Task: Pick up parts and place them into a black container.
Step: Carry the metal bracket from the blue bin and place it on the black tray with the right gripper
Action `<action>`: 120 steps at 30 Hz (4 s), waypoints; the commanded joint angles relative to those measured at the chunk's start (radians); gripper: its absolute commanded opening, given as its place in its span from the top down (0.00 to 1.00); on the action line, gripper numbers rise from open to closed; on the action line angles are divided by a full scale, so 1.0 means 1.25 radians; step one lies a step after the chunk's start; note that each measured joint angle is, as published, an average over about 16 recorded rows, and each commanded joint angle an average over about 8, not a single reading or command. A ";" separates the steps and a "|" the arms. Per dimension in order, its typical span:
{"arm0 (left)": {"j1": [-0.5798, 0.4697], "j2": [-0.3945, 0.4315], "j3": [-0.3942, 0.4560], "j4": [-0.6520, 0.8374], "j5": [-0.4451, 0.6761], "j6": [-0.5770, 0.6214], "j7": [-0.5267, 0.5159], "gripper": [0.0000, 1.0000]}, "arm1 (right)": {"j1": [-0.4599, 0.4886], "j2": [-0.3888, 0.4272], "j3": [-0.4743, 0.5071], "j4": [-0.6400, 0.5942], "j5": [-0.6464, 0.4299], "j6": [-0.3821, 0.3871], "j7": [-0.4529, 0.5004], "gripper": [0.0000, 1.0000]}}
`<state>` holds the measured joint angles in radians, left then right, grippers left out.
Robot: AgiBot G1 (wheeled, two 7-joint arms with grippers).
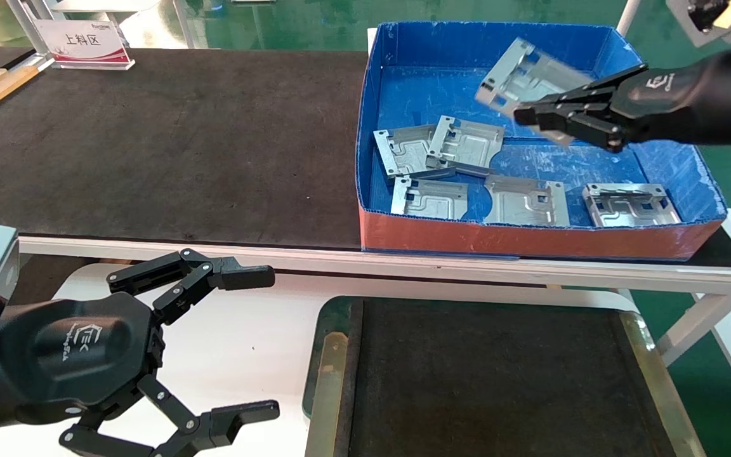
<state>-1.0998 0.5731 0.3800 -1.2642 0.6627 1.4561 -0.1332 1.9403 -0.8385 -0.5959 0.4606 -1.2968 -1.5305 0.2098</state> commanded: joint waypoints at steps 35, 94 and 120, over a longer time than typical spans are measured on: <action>0.000 0.000 0.000 0.000 0.000 0.000 0.000 0.00 | -0.530 0.149 -0.136 0.653 0.160 0.114 0.169 1.00; 0.000 0.000 0.001 0.000 0.000 0.000 0.000 0.00 | -0.328 -0.294 -0.237 -0.089 -0.113 0.186 -0.356 1.00; 0.000 0.000 0.001 0.000 0.000 0.000 0.000 0.00 | -0.286 -0.382 -0.237 -0.266 -0.112 0.196 -0.449 0.16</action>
<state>-1.1001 0.5728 0.3809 -1.2642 0.6621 1.4558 -0.1328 1.5822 -1.3143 -0.8923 0.1306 -1.4368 -1.2853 -0.3517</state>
